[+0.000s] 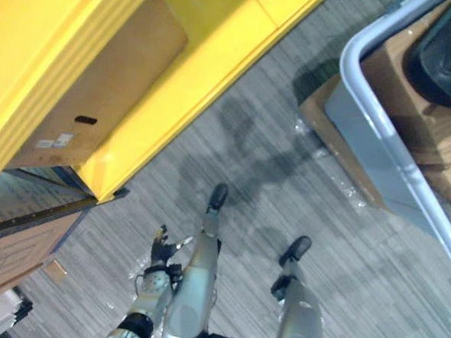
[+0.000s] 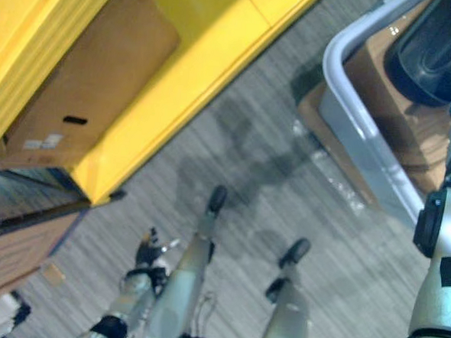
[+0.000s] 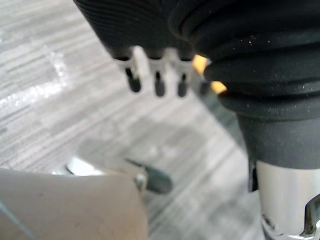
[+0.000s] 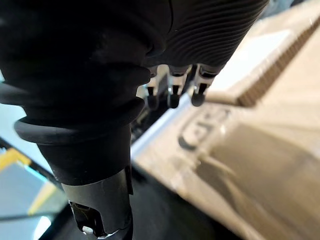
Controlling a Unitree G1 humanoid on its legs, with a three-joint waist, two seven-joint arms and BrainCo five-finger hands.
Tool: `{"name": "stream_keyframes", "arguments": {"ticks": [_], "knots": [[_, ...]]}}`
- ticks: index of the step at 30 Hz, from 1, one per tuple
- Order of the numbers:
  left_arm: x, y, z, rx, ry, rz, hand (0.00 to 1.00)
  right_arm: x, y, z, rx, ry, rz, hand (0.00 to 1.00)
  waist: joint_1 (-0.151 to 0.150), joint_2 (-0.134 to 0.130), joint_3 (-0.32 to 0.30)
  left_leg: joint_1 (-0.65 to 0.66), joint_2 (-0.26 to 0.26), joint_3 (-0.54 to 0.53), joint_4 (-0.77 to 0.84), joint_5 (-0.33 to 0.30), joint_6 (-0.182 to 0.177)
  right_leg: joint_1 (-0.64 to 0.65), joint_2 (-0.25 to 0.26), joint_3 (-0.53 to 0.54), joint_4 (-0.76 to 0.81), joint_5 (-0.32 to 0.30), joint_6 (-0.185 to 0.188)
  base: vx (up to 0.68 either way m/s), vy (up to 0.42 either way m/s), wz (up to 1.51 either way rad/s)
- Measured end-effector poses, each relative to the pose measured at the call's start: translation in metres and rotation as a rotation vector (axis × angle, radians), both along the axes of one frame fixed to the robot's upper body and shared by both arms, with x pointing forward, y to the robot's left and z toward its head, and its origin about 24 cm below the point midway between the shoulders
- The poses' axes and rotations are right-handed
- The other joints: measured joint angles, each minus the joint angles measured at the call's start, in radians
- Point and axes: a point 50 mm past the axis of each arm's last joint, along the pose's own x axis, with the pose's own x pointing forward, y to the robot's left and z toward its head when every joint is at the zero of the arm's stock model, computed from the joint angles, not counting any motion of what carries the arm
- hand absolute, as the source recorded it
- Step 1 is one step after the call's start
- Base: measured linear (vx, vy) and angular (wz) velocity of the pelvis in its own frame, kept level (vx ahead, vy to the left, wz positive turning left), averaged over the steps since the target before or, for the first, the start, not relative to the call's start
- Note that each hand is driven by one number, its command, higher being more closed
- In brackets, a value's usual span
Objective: Walk over and take plastic housings, then place them on the shelf
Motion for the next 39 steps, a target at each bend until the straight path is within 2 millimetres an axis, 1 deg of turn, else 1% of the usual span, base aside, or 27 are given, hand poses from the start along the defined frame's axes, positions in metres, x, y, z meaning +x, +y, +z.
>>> {"name": "stream_keyframes", "arguments": {"ticks": [1,2,4,6,7,8,10,12,16,18,20,22,26,31,33,34,35,38,39], "knots": [[0.001,-0.001,0.001,-0.006,-0.004,-0.011,0.0,0.0,-0.002,-0.007,0.011,0.017,0.003,0.0,0.007,0.0,0.0,-0.004,-0.002,-0.006,0.0,0.0,0.0,0.002,0.0,-0.008,-0.004,0.001,0.002,0.0,0.031,0.12],[0.002,-0.002,0.001,-0.009,-0.006,-0.016,0.0,-0.002,-0.004,-0.01,0.015,0.022,-0.004,1.0,0.011,0.0,0.0,-0.004,-0.004,-0.009,0.0,0.0,0.0,0.005,0.0,-0.014,-0.005,0.001,0.002,0.01,0.052,0.15],[0.003,-0.004,0.002,-0.017,-0.01,-0.026,0.0,-0.007,-0.011,-0.01,0.032,0.022,-0.007,1.0,0.024,0.0,0.0,-0.004,-0.006,-0.016,0.0,0.0,0.0,0.009,0.001,-0.02,-0.005,0.001,0.002,0.0,0.063,0.1],[0.003,-0.006,0.002,-0.024,-0.014,-0.035,0.0,-0.009,-0.014,-0.011,0.036,0.022,-0.015,1.0,0.031,0.001,0.0,-0.005,-0.007,-0.017,-0.001,0.001,0.0,0.009,0.001,-0.021,-0.005,0.001,0.002,-0.01,0.063,0.03],[0.004,-0.008,0.003,-0.029,-0.015,-0.045,0.0,-0.012,-0.019,-0.013,0.043,0.021,-0.028,1.0,0.035,0.002,-0.001,-0.005,-0.007,-0.021,-0.007,0.006,-0.002,0.009,0.001,-0.023,-0.005,0.0,0.002,-0.02,0.062,0.05],[0.004,-0.009,0.003,-0.032,-0.015,-0.052,0.0,-0.014,-0.021,-0.014,0.046,0.02,-0.036,1.0,0.038,0.005,-0.003,-0.005,-0.007,-0.024,-0.012,0.009,-0.004,0.008,0.001,-0.025,-0.005,0.0,0.002,-0.02,0.057,0.1],[0.005,-0.018,0.004,-0.044,-0.021,-0.081,0.0,-0.021,-0.03,-0.013,0.071,-0.001,-0.059,1.0,0.042,0.023,-0.001,-0.003,-0.008,-0.047,-0.034,0.027,-0.009,0.011,0.003,-0.047,-0.002,-0.006,-0.002,-0.03,0.046,0.19],[0.006,-0.019,0.005,-0.048,-0.022,-0.09,0.0,-0.027,-0.036,-0.015,0.108,-0.027,-0.073,1.0,0.049,0.025,-0.001,0.0,-0.004,-0.054,-0.052,0.039,-0.012,0.008,0.005,-0.049,-0.001,-0.013,0.0,-0.04,0.052,0.11],[0.005,-0.022,0.004,-0.055,-0.007,-0.094,0.0,-0.029,-0.04,-0.026,0.178,-0.054,-0.078,1.0,0.059,0.03,-0.002,0.026,-0.003,-0.058,-0.063,0.043,-0.014,0.028,0.004,-0.051,0.01,-0.024,0.003,-0.02,0.057,0.03],[0.003,-0.024,0.003,-0.06,-0.004,-0.099,0.0,-0.03,-0.041,-0.031,0.177,-0.039,-0.081,1.0,0.061,0.041,-0.002,0.045,-0.003,-0.064,-0.067,0.043,-0.015,0.043,0.002,-0.057,0.025,-0.038,0.002,-0.01,0.056,0.09],[-0.001,-0.026,0.003,-0.069,-0.006,-0.1,0.0,-0.031,-0.042,-0.033,0.156,-0.026,-0.085,1.0,0.062,0.051,-0.009,0.055,0.001,-0.068,-0.079,0.048,-0.019,0.042,0.0,-0.064,0.043,-0.052,0.002,-0.02,0.041,0.07],[-0.001,-0.027,0.003,-0.069,-0.011,-0.108,0.0,-0.032,-0.043,-0.033,0.127,-0.007,-0.089,1.0,0.061,0.055,-0.011,0.056,0.004,-0.068,-0.081,0.049,-0.019,0.042,0.0,-0.064,0.051,-0.056,0.002,0.0,0.044,0.01],[0.002,-0.031,0.009,-0.053,-0.045,-0.127,0.0,-0.03,-0.041,-0.033,0.069,0.035,-0.093,1.0,0.054,0.056,-0.012,0.072,0.007,-0.06,-0.081,0.049,-0.02,0.047,-0.002,-0.051,0.059,-0.056,0.002,0.01,0.044,-0.04],[0.014,-0.036,0.033,0.029,-0.164,-0.175,0.0,-0.015,-0.023,-0.036,-0.03,0.114,-0.061,1.0,0.029,0.056,-0.012,0.106,0.02,-0.038,-0.08,0.049,-0.02,0.064,-0.003,-0.033,0.07,-0.056,0.001,-0.02,0.039,-0.12],[0.017,-0.038,0.039,0.06,-0.197,-0.194,0.0,-0.011,-0.019,-0.034,-0.05,0.13,-0.061,1.0,0.014,0.056,-0.013,0.111,0.023,-0.036,-0.079,0.049,-0.02,0.064,-0.004,-0.025,0.08,-0.057,0.001,-0.03,0.05,-0.06],[0.02,-0.04,0.044,0.093,-0.219,-0.207,0.0,-0.012,-0.019,-0.033,-0.07,0.15,-0.08,1.0,0.011,0.056,-0.013,0.115,0.024,-0.032,-0.079,0.049,-0.02,0.064,-0.004,-0.02,0.083,-0.057,0.001,-0.03,0.045,-0.08],[0.021,-0.04,0.046,0.11,-0.228,-0.209,0.0,-0.011,-0.018,-0.033,-0.076,0.156,-0.086,1.0,0.009,0.056,-0.013,0.119,0.025,-0.027,-0.079,0.049,-0.02,0.064,-0.005,-0.017,0.086,-0.057,0.001,-0.05,0.07,-0.15],[0.031,-0.028,0.056,0.206,-0.266,-0.195,0.0,-0.001,-0.004,-0.028,-0.111,0.18,-0.088,1.0,-0.017,0.055,-0.012,0.147,0.036,0.0,-0.079,0.049,-0.02,0.068,-0.005,0.009,0.107,-0.057,0.0,-0.06,0.048,-0.19],[0.034,-0.026,0.059,0.223,-0.278,-0.191,0.0,0.0,-0.002,-0.028,-0.113,0.185,-0.087,1.0,-0.018,0.055,-0.012,0.156,0.04,0.009,-0.079,0.049,-0.02,0.068,-0.005,0.015,0.111,-0.057,0.0,-0.09,0.034,-0.36]]}}
